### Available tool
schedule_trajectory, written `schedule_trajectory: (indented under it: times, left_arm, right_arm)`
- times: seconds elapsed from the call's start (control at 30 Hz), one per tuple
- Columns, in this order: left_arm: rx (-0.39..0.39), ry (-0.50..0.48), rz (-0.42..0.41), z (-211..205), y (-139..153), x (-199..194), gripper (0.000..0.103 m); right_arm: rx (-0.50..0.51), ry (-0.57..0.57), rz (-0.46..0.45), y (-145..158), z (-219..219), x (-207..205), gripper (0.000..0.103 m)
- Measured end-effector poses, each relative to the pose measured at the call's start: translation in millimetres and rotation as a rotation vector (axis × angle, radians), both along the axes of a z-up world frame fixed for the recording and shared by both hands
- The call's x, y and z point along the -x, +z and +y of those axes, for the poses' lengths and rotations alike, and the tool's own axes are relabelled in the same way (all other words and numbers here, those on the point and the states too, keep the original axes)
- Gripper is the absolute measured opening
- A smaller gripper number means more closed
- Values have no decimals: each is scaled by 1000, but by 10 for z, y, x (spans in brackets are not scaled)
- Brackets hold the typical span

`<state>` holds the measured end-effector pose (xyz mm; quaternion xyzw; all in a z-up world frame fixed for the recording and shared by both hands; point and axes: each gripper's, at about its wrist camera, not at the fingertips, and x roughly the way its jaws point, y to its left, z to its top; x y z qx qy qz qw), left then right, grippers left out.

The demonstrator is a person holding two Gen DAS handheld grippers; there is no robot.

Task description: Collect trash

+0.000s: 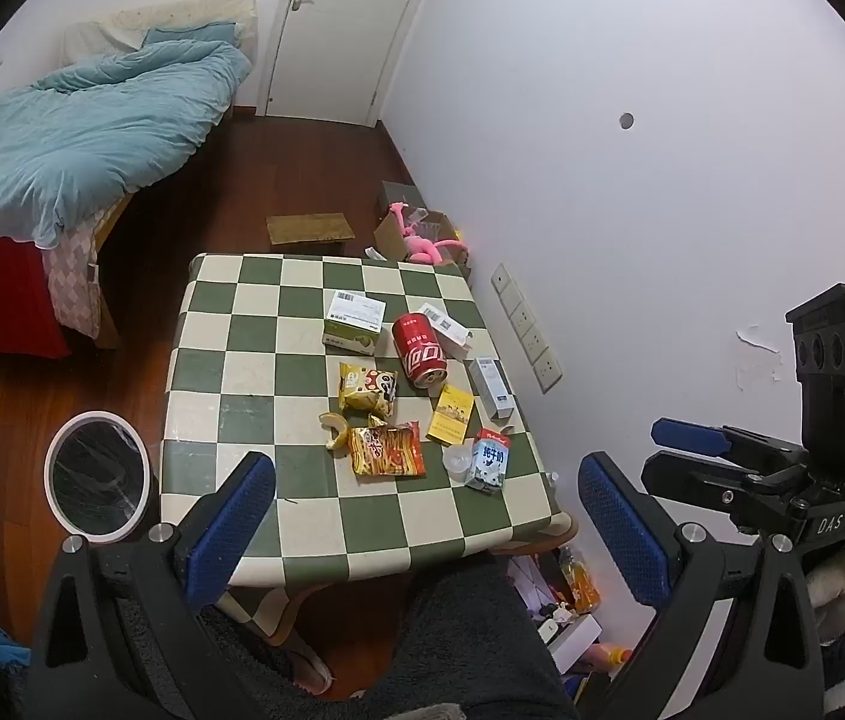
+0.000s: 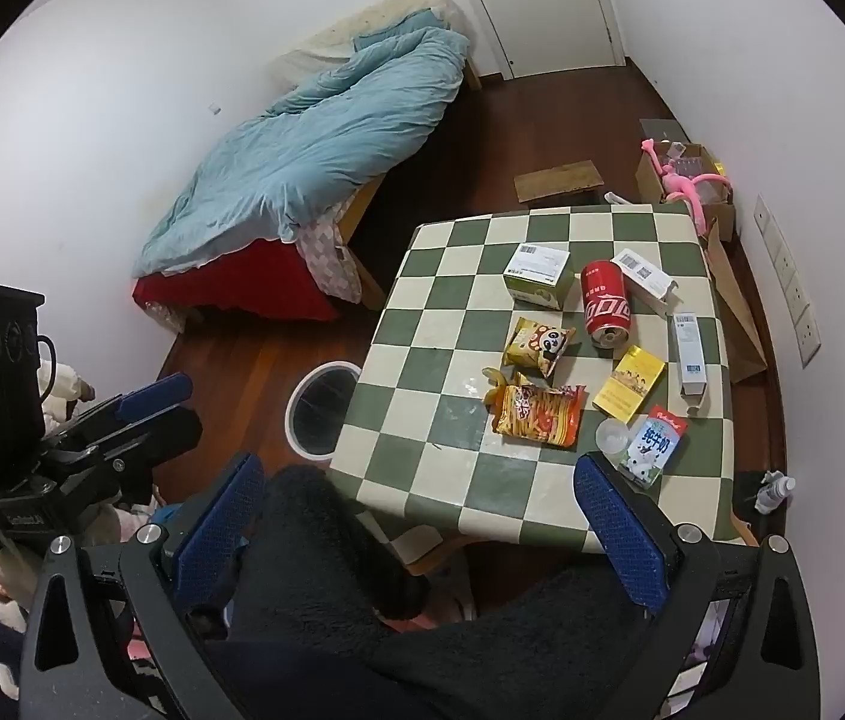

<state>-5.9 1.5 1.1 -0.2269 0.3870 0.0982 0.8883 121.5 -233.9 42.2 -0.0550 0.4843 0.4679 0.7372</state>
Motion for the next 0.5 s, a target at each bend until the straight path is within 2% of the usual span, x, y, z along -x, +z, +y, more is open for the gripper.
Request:
schedule_trajectory:
  times: [0.5]
  left_arm:
    - [1,0,-2,6,12,11,103]
  right_arm:
    - [-4,1,-8,10,14,-2,103]
